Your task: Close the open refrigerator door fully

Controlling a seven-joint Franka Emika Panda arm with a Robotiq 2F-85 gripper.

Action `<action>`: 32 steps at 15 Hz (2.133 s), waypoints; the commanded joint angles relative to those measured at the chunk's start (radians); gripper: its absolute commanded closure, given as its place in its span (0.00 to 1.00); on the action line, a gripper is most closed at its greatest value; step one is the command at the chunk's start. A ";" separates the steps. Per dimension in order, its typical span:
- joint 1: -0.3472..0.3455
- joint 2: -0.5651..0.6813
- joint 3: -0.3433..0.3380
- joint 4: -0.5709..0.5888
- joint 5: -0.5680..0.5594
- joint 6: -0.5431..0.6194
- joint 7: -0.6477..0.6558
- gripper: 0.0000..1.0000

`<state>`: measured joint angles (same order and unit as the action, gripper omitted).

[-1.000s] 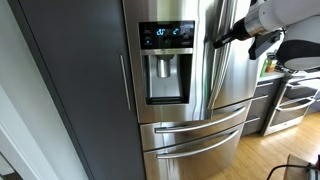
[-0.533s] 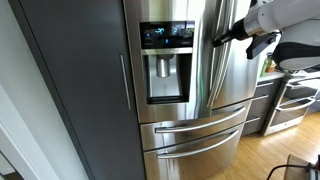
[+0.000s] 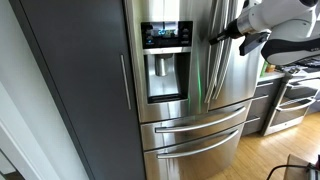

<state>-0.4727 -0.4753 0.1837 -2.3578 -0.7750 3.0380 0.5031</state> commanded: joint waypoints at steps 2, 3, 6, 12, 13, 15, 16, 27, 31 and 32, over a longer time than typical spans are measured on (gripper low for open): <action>-0.027 0.055 0.003 0.065 -0.028 -0.056 -0.045 1.00; -0.032 0.053 0.008 0.067 -0.030 -0.066 -0.040 0.75; -0.018 0.024 0.025 0.054 -0.006 -0.133 -0.017 0.61; -0.119 0.005 0.120 0.106 -0.101 -0.171 0.081 0.14; -0.115 0.010 0.122 0.110 -0.095 -0.176 0.074 0.06; -0.133 0.015 0.144 0.123 -0.111 -0.182 0.093 0.00; -0.139 0.016 0.154 0.126 -0.112 -0.183 0.100 0.00; -0.115 -0.014 0.207 0.067 -0.012 -0.259 0.307 0.00; -0.097 -0.053 0.210 0.045 0.032 -0.347 0.350 0.00; -0.087 -0.071 0.208 0.034 0.047 -0.376 0.346 0.00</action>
<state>-0.5851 -0.4832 0.3936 -2.2731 -0.7776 2.7358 0.8305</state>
